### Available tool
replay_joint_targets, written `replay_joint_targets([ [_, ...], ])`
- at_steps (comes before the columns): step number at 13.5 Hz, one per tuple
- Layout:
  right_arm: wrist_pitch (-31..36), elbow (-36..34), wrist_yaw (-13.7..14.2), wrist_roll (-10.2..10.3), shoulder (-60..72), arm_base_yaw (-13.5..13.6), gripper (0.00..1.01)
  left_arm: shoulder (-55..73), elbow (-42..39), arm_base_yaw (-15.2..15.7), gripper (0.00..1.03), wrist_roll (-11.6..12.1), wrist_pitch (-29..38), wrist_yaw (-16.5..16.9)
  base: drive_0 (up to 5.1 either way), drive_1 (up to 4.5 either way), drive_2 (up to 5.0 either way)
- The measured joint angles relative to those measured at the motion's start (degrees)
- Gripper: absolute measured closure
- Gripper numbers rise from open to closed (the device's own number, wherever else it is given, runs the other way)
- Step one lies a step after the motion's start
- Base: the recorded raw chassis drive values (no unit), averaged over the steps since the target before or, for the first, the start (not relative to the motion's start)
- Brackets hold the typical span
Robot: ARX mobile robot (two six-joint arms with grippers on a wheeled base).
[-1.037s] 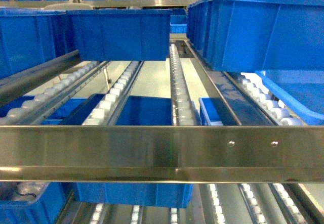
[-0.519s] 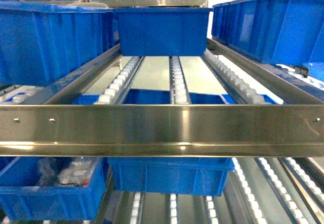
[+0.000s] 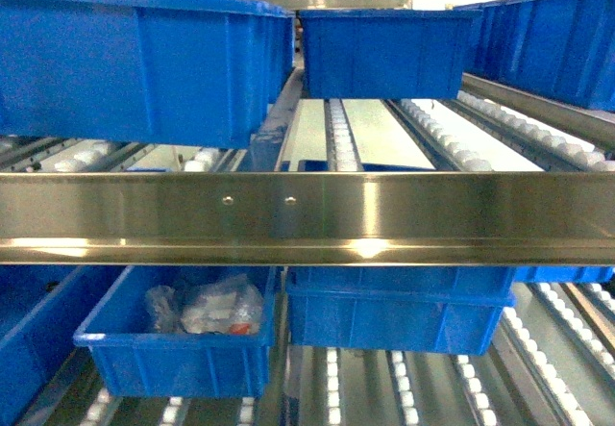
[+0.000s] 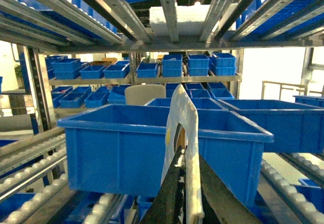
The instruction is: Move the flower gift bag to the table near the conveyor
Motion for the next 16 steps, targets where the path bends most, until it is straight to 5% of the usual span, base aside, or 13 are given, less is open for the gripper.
replay_joint_targets([
  [16, 0.02, 0.0, 0.0, 0.0, -0.24, 0.0, 0.99, -0.11, -0.02, 0.0, 1.01, 0.0, 0.04, 0.0, -4.7, 1.23, 3.6],
])
